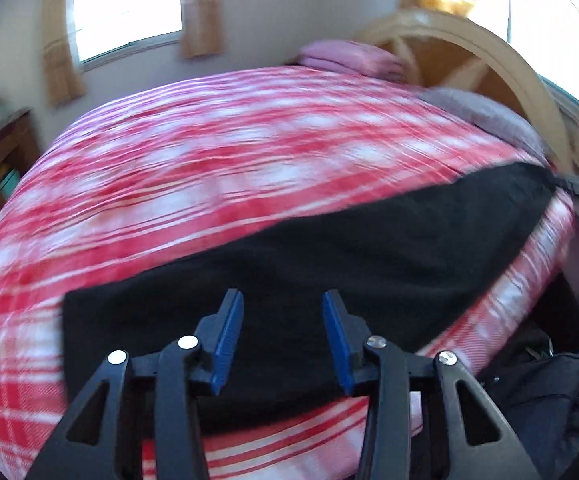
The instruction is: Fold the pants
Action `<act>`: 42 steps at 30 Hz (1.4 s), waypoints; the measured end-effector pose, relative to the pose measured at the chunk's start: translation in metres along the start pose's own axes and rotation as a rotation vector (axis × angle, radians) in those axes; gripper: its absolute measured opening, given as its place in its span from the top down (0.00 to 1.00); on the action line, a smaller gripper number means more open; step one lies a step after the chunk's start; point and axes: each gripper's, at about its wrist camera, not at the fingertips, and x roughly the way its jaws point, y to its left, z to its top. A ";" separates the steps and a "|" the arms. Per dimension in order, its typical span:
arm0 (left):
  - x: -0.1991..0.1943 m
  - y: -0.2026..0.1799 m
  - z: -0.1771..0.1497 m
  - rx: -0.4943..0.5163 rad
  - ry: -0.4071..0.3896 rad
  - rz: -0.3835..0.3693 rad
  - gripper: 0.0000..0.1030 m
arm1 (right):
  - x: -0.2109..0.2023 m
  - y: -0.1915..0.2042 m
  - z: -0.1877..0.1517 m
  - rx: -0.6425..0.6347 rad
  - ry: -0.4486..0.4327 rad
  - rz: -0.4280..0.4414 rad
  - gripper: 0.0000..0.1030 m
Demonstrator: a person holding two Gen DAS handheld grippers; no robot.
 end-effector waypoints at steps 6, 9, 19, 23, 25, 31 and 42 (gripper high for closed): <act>0.047 -0.106 0.026 0.223 0.040 -0.175 0.58 | -0.024 -0.092 0.007 0.261 -0.038 -0.152 0.34; 0.064 -0.148 0.031 0.318 0.067 -0.229 0.65 | -0.021 -0.107 0.004 0.275 -0.024 -0.165 0.34; 0.101 -0.208 0.032 0.483 0.133 -0.241 0.74 | 0.014 -0.128 -0.001 0.368 0.053 -0.055 0.34; 0.097 -0.207 0.036 0.470 0.135 -0.226 0.89 | 0.020 -0.140 0.000 0.426 0.050 -0.013 0.34; 0.094 -0.207 0.035 0.473 0.138 -0.223 0.93 | 0.023 -0.146 0.001 0.456 0.044 0.005 0.35; 0.096 -0.210 0.041 0.458 0.132 -0.192 0.96 | 0.052 -0.161 0.016 0.523 0.085 0.064 0.89; 0.079 -0.150 0.088 0.231 0.036 -0.226 0.96 | 0.023 -0.119 0.109 0.343 -0.127 0.226 0.94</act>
